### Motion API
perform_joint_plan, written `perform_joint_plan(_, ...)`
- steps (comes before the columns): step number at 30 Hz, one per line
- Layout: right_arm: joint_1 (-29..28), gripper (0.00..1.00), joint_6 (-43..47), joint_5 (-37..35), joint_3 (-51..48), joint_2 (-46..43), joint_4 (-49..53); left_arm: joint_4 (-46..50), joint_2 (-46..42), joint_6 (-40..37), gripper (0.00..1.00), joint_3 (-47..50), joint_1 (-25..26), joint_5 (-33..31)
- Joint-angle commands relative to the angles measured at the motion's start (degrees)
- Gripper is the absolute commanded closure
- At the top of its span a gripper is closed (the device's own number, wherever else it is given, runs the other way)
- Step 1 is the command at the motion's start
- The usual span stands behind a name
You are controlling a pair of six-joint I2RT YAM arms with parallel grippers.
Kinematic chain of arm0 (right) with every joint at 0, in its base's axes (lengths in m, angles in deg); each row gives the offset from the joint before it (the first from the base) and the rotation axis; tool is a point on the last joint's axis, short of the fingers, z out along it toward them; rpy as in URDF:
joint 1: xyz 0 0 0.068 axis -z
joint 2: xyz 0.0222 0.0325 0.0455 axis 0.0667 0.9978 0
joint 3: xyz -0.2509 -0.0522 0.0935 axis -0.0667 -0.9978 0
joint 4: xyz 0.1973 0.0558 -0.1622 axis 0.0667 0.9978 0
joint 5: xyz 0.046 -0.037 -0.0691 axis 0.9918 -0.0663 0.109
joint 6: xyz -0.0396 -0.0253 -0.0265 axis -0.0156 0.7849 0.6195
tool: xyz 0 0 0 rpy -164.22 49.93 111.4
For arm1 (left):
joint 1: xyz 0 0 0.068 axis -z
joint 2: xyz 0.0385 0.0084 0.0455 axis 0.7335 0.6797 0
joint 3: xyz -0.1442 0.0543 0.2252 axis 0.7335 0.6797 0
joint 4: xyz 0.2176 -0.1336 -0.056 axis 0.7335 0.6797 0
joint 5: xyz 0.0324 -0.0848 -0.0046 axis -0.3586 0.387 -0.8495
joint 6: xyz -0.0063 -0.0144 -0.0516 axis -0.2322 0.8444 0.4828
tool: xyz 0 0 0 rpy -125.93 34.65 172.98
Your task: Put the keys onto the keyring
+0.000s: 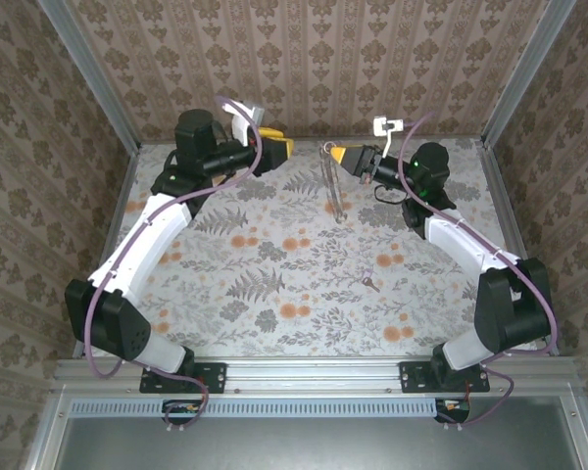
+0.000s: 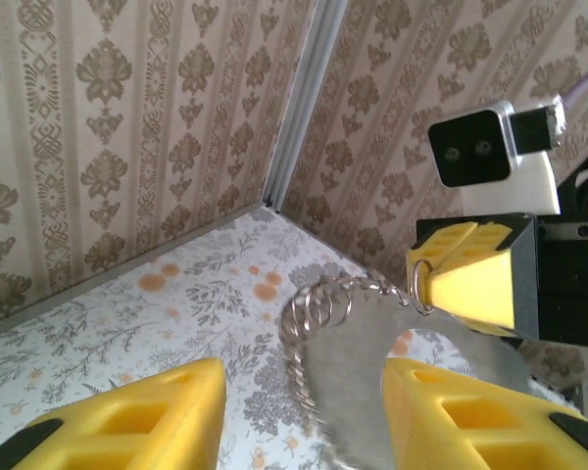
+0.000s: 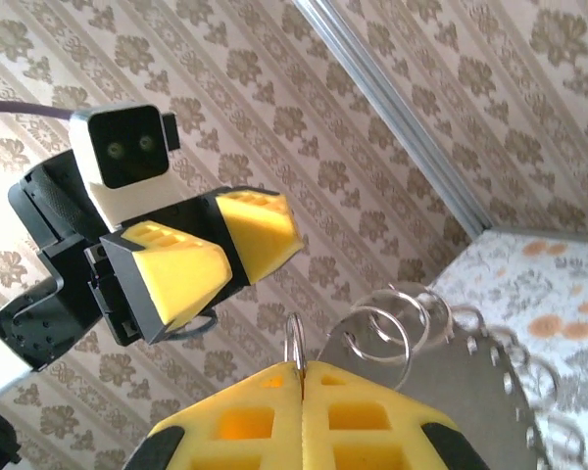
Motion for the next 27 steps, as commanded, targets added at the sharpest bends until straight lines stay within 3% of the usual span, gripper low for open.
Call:
perform_joint_plan(1,0.0,1.0,-4.3,-5.1,-0.8,1.9,-12.1,-4.5,0.7,7.2,0.51,-0.5,0.0,-0.1)
perform_joint_plan(8,-0.5,1.0,-10.4,-9.3,0.2,6.4,-23.6,-12.0,4.3,16.8,0.49,-1.0,0.0,4.9)
perform_joint_plan(16,-2.2,1.0,-11.7,-7.7,4.0,9.9,-27.3,-19.7,7.9,23.9,0.5,-1.0,0.0,8.0)
perform_joint_plan(27,-3.3,1.0,-11.7,-4.7,6.9,10.2,-27.7,-29.9,10.7,30.5,0.74,-1.2,0.3,11.3)
